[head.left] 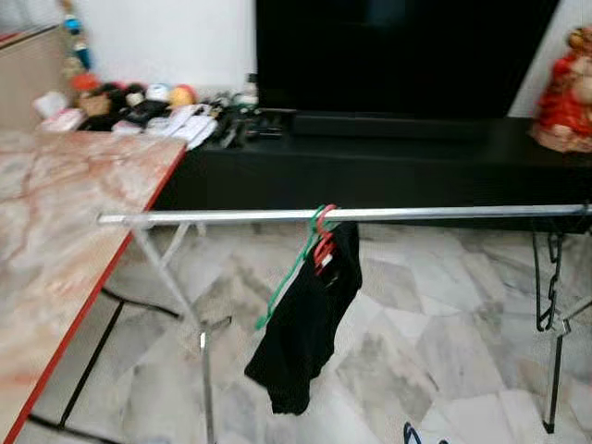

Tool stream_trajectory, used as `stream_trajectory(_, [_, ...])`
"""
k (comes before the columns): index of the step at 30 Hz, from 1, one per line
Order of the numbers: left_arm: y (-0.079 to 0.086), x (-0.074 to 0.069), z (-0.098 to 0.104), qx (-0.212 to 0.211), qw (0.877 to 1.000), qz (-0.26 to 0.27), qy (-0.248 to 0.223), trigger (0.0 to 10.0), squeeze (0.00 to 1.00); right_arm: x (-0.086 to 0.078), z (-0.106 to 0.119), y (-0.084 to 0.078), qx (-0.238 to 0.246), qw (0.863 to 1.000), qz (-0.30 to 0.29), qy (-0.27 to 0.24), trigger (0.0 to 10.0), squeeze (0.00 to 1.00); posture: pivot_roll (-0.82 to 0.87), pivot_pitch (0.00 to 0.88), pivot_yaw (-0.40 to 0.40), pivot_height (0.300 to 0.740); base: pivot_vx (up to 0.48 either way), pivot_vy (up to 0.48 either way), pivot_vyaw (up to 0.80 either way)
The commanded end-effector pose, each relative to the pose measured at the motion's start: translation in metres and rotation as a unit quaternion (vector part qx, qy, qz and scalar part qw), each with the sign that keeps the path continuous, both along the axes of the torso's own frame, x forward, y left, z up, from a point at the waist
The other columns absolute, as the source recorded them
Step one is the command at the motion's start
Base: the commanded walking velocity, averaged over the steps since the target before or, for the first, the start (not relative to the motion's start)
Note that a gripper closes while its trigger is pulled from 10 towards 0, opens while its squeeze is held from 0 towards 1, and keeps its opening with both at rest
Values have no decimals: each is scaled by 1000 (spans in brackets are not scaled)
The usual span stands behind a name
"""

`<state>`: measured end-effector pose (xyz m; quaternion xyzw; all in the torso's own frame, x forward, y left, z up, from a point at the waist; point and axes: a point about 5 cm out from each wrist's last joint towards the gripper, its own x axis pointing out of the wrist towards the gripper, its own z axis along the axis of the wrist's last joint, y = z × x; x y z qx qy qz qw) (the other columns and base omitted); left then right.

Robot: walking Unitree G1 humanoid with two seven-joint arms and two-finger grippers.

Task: Hang hanger

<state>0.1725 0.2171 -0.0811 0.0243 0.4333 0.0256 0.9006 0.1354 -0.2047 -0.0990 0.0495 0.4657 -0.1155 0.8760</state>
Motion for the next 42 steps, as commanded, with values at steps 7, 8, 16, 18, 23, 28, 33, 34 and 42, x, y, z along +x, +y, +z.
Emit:
stream_trajectory(7, [-8, -5, -4, -8, 1000, -11, 9, 10000, 0, -5, -1, -6, -7, 1000, 2, 8, 10000, 0, -35, 20, 0, 740, 305, 0, 0])
stream_trajectory(8, [-8, -5, -4, -9, 1000, -13, 8, 10000, 0, -5, -1, -6, -7, 1000, 2, 8, 10000, 0, -35, 20, 0, 740, 296, 0, 0])
stream_trajectory(16, [-10, -7, -5, -12, 1000, -10, 11, 10000, 0, -5, -1, -5, -6, 1000, 0, 7, 10000, 0, -36, 33, -1, 740, 290, 0, 0])
stream_trajectory(18, [-11, -7, -5, -12, 1000, -11, 13, 10000, 0, -4, 0, -5, -5, 1000, -4, 4, 10000, 0, -35, 33, -2, 740, 283, 0, 0])
stream_trajectory(23, [-11, -6, -5, -13, 1000, -9, 11, 10000, 0, -3, 0, -5, -4, 1000, -3, 1, 10000, 0, -33, 36, -3, 740, 284, 0, 0])
stream_trajectory(28, [-11, -7, -5, -11, 1000, -10, 13, 10000, 0, -2, 1, -5, -5, 1000, -3, -8, 10000, 0, -33, 37, -2, 740, 99, 0, 0])
stream_trajectory(33, [-11, -9, -6, -12, 1000, -12, 15, 10000, 0, 1, 4, -8, -26, 998, -29, -39, 10000, 0, -33, 44, 3, 740, 0, 0, 0])
stream_trajectory(34, [-11, -9, -6, -12, 1000, -12, 16, 10000, 0, 2, 6, -8, -33, 998, -36, -50, 10000, 0, -33, 44, 3, 740, 0, 0, 0])
stream_trajectory(42, [-5, -10, -6, -5, 1000, -9, 16, 10000, 0, 115, 81, -32, -106, 957, -87, -257, 10000, 0, -33, 49, 9, 740, 0, 0, 0])
